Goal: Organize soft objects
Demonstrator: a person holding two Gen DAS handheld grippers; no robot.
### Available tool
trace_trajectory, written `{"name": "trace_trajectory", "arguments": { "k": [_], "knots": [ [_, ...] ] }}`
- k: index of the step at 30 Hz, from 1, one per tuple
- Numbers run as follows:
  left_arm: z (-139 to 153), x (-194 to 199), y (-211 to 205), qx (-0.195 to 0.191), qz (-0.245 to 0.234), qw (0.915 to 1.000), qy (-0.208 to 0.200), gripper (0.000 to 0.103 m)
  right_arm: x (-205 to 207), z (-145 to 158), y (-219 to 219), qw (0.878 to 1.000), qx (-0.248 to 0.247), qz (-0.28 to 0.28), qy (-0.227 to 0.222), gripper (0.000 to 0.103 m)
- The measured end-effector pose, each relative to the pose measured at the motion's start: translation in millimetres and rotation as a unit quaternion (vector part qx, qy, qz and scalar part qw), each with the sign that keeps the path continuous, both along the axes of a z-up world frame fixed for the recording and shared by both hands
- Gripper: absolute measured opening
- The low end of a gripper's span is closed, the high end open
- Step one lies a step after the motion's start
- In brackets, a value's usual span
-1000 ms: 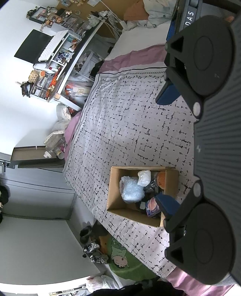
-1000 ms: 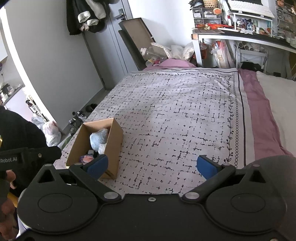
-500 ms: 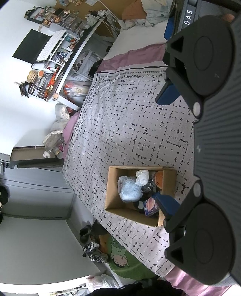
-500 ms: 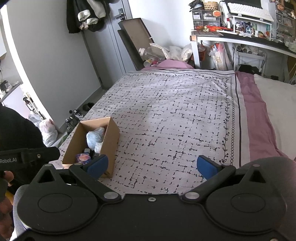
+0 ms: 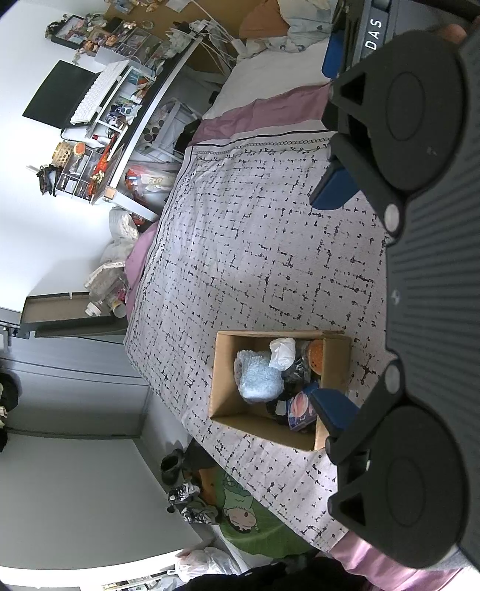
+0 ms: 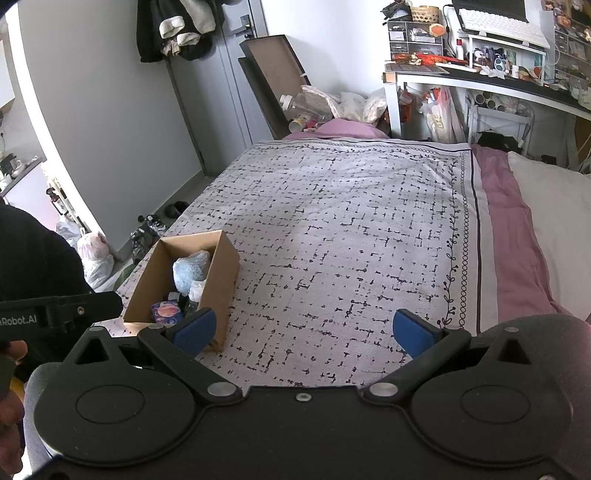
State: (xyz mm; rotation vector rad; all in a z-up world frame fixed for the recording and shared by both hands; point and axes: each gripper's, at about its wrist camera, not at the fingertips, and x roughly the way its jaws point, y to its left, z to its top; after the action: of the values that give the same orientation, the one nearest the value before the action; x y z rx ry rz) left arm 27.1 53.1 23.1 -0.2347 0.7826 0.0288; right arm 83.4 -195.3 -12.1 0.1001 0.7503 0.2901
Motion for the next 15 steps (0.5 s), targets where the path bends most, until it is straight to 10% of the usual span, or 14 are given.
{"name": "trace_trajectory", "arguments": {
  "k": [15],
  "knots": [
    [1.2,-2.7,4.5,0.006,-0.001,1.0000,-0.002,0.102,-2.8,0.9,3.9,1.000,-0.004,0.006,-0.001,0.103]
  ]
}}
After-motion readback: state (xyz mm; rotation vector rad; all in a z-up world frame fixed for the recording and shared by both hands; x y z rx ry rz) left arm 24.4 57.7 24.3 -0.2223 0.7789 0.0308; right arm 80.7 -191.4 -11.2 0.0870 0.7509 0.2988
